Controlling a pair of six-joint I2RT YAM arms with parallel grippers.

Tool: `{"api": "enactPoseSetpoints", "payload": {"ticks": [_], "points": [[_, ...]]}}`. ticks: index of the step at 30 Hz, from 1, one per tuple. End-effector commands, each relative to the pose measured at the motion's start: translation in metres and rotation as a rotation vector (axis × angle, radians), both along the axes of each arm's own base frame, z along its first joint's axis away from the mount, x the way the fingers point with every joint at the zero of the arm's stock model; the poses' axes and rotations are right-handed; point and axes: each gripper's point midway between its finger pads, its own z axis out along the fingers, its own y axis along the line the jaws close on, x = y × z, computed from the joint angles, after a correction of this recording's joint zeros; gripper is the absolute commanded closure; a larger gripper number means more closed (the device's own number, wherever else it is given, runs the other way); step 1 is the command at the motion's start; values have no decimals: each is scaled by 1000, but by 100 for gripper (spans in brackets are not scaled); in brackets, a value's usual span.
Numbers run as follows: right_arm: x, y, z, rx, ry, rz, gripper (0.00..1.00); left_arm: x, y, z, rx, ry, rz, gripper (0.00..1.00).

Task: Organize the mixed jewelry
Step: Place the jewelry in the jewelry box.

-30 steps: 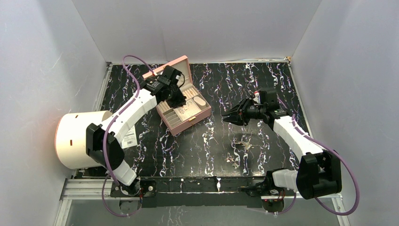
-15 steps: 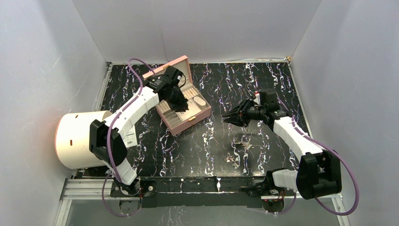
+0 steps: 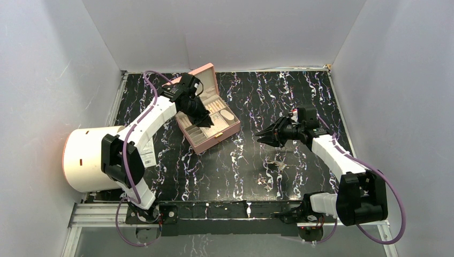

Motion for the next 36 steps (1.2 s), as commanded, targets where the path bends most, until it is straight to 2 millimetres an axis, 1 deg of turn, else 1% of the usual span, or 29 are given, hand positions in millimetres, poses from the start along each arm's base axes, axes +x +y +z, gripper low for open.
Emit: {"api": "enactPoseSetpoints", "payload": {"ticks": [1,10,13,18,21,24,28,31,33,36], "points": [[4,-4,5,10,-46,12,62,-4,-7,-2,-34,22,-16,100],[9,-9,2,-18,-67,21,62,1,-7,-5,-34,1,4,100],[11,-11,3,-46,-93,34,62,5,-5,-6,-34,-22,26,100],[17,-19,2,-144,-149,41,62,10,-3,-7,-35,-71,99,100],[20,-22,2,-179,-164,44,62,17,-2,-7,-30,-115,166,100],[21,-22,2,-185,-169,47,62,26,-8,-8,-69,-147,225,100],[24,-22,4,-193,-174,54,62,35,-12,-12,-44,-177,254,100],[25,-23,4,-203,-173,57,62,40,-12,-16,-30,-189,276,100],[26,-24,5,-207,-172,58,62,45,-7,-19,0,-212,306,100],[27,-23,5,-210,-170,59,62,48,-6,-23,18,-221,316,100]]}}
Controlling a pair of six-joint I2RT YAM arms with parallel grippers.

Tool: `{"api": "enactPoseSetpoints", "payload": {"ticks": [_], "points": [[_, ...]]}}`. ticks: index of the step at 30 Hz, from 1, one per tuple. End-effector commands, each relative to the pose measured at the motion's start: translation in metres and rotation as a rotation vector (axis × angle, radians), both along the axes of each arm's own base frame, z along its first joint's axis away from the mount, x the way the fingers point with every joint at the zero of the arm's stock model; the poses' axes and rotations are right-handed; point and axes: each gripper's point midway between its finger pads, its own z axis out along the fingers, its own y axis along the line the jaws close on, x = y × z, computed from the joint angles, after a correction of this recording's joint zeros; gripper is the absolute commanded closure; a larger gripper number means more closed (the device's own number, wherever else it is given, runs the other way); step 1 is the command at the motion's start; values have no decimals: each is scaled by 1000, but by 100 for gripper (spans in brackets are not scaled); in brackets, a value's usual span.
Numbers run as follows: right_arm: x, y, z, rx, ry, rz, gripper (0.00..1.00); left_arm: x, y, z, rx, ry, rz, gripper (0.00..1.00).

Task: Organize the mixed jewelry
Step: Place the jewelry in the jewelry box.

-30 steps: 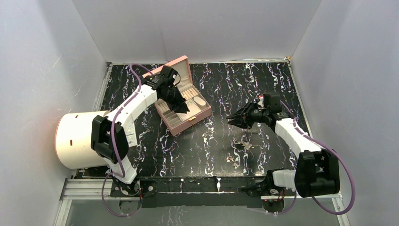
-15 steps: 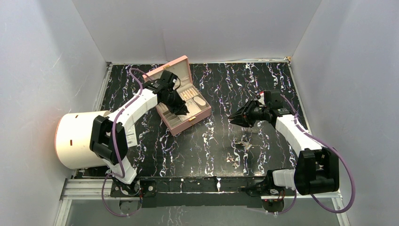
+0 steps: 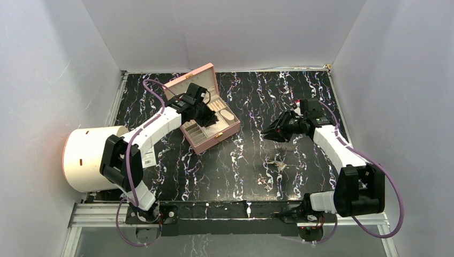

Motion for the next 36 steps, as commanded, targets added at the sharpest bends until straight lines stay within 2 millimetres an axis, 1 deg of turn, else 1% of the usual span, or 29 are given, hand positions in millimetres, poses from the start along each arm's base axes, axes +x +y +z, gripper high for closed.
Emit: {"api": "enactPoseSetpoints", "payload": {"ticks": [1,7,13,18,23,29,31,36], "points": [[10,-1,15,-12,-54,6,62,12,8,1,41,-52,71,100],[14,-2,15,-25,-54,9,62,12,9,-12,60,-29,110,100],[17,-2,15,-30,-55,9,62,8,5,-20,39,12,129,100],[19,-2,15,-33,-54,6,62,7,9,-23,62,22,137,99],[20,-2,14,-35,-52,5,62,2,14,-35,108,61,134,99],[22,-3,14,-39,-54,3,62,3,18,-39,141,63,137,99],[22,-3,13,-41,-53,2,62,2,18,-41,142,70,136,97],[22,-3,13,-44,-52,1,62,1,19,-42,148,78,137,89]]}}
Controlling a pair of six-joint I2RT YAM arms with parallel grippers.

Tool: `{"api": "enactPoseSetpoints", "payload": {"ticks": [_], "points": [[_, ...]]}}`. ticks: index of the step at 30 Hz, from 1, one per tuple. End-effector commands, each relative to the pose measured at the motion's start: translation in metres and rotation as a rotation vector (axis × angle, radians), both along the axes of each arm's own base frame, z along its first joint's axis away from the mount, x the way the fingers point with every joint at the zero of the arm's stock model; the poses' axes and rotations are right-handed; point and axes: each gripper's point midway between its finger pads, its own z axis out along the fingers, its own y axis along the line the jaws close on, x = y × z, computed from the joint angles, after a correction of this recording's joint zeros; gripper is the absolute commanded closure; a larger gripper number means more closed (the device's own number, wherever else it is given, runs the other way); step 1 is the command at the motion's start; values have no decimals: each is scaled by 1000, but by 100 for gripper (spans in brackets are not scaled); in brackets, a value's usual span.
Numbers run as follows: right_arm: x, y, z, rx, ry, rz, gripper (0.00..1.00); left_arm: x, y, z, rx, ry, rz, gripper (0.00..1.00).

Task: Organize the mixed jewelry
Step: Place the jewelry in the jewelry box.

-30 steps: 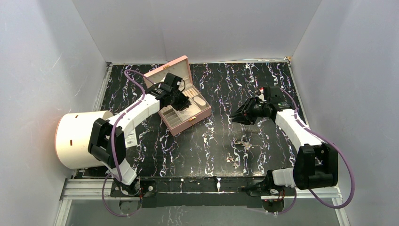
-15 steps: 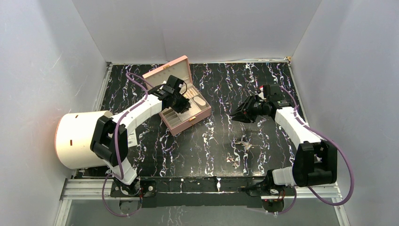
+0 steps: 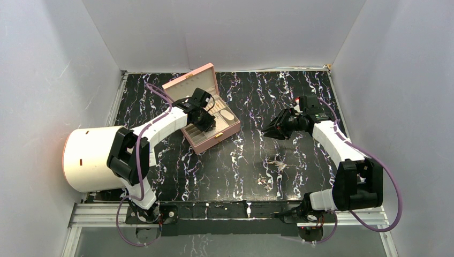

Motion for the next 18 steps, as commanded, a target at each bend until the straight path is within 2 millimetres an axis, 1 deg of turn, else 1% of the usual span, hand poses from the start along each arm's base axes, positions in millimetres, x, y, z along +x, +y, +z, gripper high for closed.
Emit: {"api": "enactPoseSetpoints", "payload": {"ticks": [1,7,14,18], "points": [[10,-1,15,-7,-55,0,62,0,5,4,34,-6,6,87],[10,-2,15,-10,-57,-2,62,0,2,6,28,-4,-7,80],[10,-3,16,-24,-66,-3,62,-2,1,9,21,-5,-20,77],[11,-5,18,-40,-80,-5,61,-2,3,21,18,-33,-23,76]]}}
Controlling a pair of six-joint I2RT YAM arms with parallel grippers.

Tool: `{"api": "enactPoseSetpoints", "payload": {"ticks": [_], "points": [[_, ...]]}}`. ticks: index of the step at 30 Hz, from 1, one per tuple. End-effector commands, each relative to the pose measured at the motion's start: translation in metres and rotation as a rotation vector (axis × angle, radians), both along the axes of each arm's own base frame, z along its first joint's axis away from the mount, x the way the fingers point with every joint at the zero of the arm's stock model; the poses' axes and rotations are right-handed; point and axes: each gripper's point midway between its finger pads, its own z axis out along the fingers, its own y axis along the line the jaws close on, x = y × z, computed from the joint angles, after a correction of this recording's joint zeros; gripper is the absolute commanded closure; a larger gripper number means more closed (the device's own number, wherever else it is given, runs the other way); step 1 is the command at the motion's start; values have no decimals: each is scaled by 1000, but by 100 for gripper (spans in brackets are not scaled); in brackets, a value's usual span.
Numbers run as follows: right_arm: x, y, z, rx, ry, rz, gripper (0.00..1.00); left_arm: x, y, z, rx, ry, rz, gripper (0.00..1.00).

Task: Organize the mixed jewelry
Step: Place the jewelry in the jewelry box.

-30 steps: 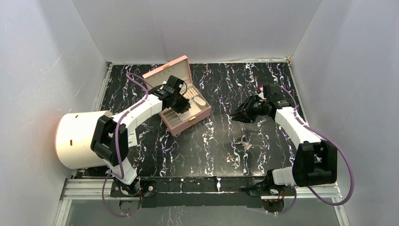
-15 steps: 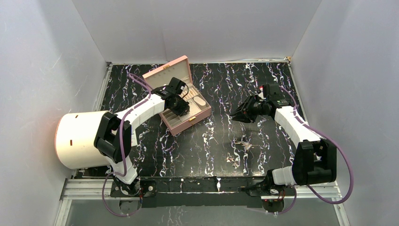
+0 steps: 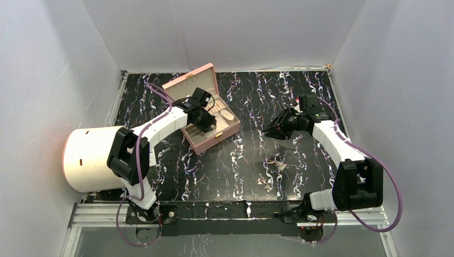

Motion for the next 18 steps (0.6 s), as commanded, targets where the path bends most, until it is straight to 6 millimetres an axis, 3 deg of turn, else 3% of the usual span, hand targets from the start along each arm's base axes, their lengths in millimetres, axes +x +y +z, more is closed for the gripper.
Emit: {"api": "enactPoseSetpoints", "payload": {"ticks": [1,6,10,18], "points": [[11,-2,22,-19,-87,7,61,-1,5,24,14,-42,-11,75],[18,-3,39,-56,-161,22,59,1,10,48,26,-115,-32,71],[23,11,49,-109,-220,60,59,0,16,66,38,-176,-57,68],[25,34,52,-194,-247,103,60,4,16,75,100,-239,-124,64]]}}
